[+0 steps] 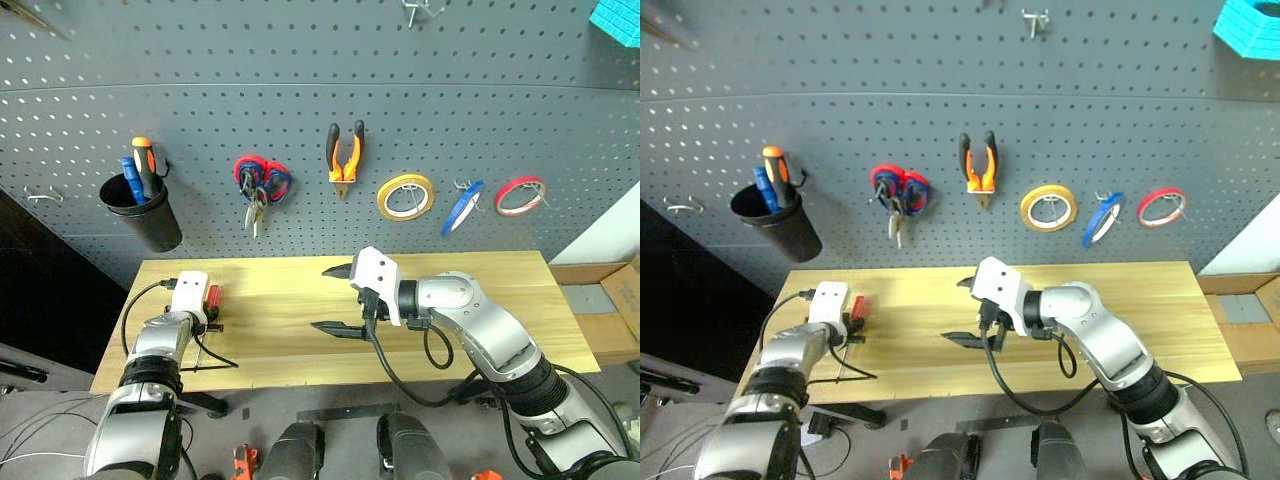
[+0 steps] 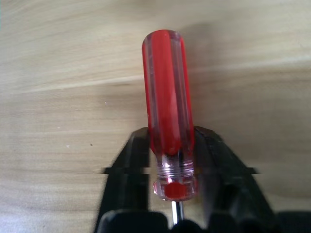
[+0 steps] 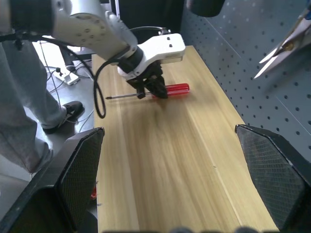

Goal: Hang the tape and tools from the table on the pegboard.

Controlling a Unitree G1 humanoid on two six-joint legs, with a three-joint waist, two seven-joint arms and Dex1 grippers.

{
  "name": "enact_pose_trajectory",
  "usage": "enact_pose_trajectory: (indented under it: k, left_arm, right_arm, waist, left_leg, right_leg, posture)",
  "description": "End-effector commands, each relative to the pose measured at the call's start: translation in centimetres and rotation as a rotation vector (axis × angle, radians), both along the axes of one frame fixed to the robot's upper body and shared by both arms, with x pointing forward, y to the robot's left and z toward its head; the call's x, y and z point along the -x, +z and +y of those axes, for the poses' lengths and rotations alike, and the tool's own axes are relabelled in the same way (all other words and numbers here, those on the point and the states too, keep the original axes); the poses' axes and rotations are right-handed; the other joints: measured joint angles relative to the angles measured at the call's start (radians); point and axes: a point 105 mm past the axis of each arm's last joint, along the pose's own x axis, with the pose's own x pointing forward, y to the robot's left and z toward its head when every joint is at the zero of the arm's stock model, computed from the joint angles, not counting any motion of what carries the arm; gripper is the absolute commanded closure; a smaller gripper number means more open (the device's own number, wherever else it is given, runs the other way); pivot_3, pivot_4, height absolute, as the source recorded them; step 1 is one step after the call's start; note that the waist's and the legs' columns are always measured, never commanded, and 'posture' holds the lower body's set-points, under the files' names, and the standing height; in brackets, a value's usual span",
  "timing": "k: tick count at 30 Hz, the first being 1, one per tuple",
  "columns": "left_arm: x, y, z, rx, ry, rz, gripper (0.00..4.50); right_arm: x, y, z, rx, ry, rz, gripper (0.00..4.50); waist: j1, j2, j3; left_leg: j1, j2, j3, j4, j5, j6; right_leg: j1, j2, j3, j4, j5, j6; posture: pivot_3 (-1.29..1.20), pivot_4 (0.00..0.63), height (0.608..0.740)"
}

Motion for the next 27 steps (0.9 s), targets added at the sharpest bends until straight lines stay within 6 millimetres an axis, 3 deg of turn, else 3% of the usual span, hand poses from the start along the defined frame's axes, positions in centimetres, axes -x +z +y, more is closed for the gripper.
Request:
enact_pose_trajectory:
  k: [1,3,6,12,16,19,22,27]
  left_arm:
    - [0.8,2.6,-0.7,-0.050,-0.109,-0.127,3.69]
    - [1.4,4.2,-1.6,-0.040,-0.155,-0.216,3.69]
    - [3.3,8.8,-4.3,-0.039,-0.293,-0.489,3.69]
    - [4.7,19.9,-4.0,-0.168,-0.176,-1.026,3.69]
    - [5.0,23.8,-4.0,-0.177,-0.179,-1.165,3.69]
    - [5.1,27.7,-5.2,-0.100,-0.227,-1.292,3.69]
    - [5.0,31.3,-5.0,-0.019,-0.173,-1.410,3.69]
    - [4.1,34.1,-3.0,-0.123,-0.102,-1.478,3.69]
  right_arm:
    - [0.7,2.6,0.7,-0.089,0.067,-0.062,0.00]
    - [0.9,3.4,0.9,-0.125,0.092,-0.065,0.00]
    - [1.5,4.7,1.1,-0.187,0.147,-0.064,0.00]
    - [1.0,5.9,1.7,-0.230,0.196,-0.054,0.00]
    - [0.6,5.7,2.0,-0.216,0.212,-0.067,0.00]
    - [0.4,5.7,2.3,-0.216,0.230,-0.075,0.00]
    - [0.4,5.7,2.5,-0.211,0.247,-0.090,0.00]
    - [-0.1,6.3,2.9,-0.236,0.225,-0.125,0.00]
  waist:
    - [-0.012,0.000,0.000]
    - [-0.009,0.000,0.000]
    - [-0.005,-0.001,0.000]
    - [0.032,-0.002,0.000]
    - [0.046,-0.003,-0.003]
    - [0.049,-0.005,-0.004]
    - [0.050,-0.009,-0.006]
    - [0.045,-0.012,-0.009]
  left_leg:
    - [-0.001,0.000,0.000,0.000,0.000,0.000]
    - [-0.004,0.000,0.000,-0.001,0.000,-0.001]
    - [-0.005,0.001,-0.001,-0.001,0.002,-0.005]
    - [-0.004,0.001,-0.003,-0.001,-0.001,-0.001]
    - [-0.003,0.000,-0.002,-0.001,0.001,-0.004]
    - [-0.005,0.000,-0.001,0.000,0.002,-0.006]
    - [-0.005,0.000,-0.002,0.000,0.002,-0.006]
    - [-0.004,0.000,0.001,0.000,0.002,-0.006]
  right_leg:
    - [0.000,0.000,0.001,0.000,0.000,0.000]
    - [-0.002,0.000,0.001,0.000,0.000,0.000]
    - [-0.002,0.000,0.000,-0.001,0.000,-0.001]
    - [-0.002,0.000,-0.002,-0.003,0.000,-0.001]
    - [-0.002,0.001,-0.002,-0.003,0.000,-0.001]
    - [-0.001,0.001,-0.002,-0.001,0.000,-0.001]
    - [-0.001,0.001,-0.003,-0.001,0.000,-0.001]
    - [-0.001,0.003,-0.002,0.000,0.000,-0.001]
  posture:
    - [-0.03,0.219,0.740]
    - [-0.02,0.205,0.740]
    - [-0.01,0.193,0.740]
    - [0.05,0.157,0.740]
    - [0.06,0.139,0.740]
    - [0.07,0.129,0.740]
    - [0.08,0.120,0.740]
    - [0.07,0.121,0.740]
